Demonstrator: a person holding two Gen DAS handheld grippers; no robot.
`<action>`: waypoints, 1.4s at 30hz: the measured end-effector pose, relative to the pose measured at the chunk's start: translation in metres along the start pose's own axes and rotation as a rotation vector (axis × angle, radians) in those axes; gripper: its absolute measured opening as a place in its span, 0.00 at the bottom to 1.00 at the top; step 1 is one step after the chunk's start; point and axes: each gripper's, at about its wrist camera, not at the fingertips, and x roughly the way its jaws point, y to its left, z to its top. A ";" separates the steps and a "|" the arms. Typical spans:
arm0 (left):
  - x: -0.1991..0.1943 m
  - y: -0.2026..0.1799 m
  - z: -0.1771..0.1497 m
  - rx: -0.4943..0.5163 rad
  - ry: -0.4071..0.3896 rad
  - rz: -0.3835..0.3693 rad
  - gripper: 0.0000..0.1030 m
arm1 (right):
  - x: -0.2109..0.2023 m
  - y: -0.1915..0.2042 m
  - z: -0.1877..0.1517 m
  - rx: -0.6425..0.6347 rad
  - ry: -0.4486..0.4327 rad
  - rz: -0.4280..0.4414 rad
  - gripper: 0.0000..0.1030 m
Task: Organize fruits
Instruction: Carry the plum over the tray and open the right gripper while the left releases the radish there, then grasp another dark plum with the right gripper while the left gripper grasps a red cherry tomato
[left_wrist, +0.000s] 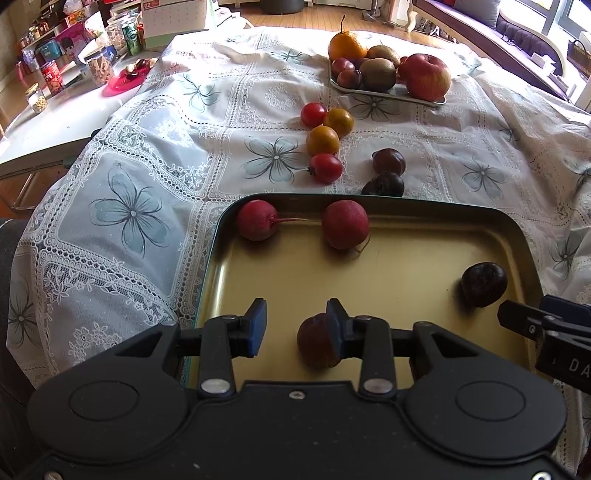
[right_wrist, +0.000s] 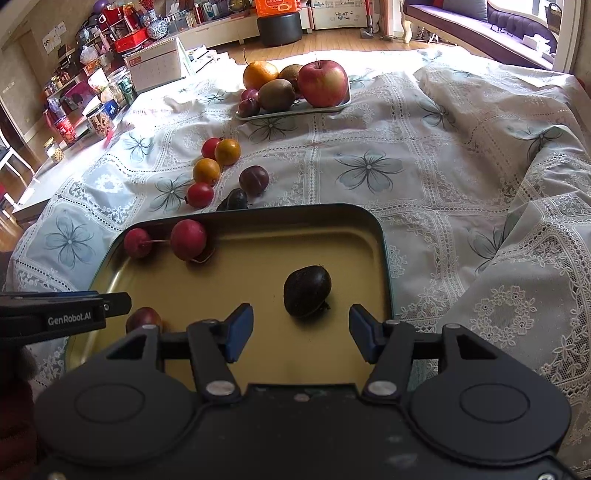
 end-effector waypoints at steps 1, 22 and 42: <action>0.000 0.000 0.001 0.000 0.001 -0.003 0.43 | 0.000 0.000 0.001 0.000 0.001 0.001 0.58; 0.027 0.015 0.087 -0.002 -0.034 0.011 0.43 | 0.044 0.023 0.093 -0.002 -0.020 0.025 0.58; 0.061 0.036 0.104 -0.061 0.011 0.059 0.43 | 0.146 0.074 0.108 -0.060 0.140 0.079 0.37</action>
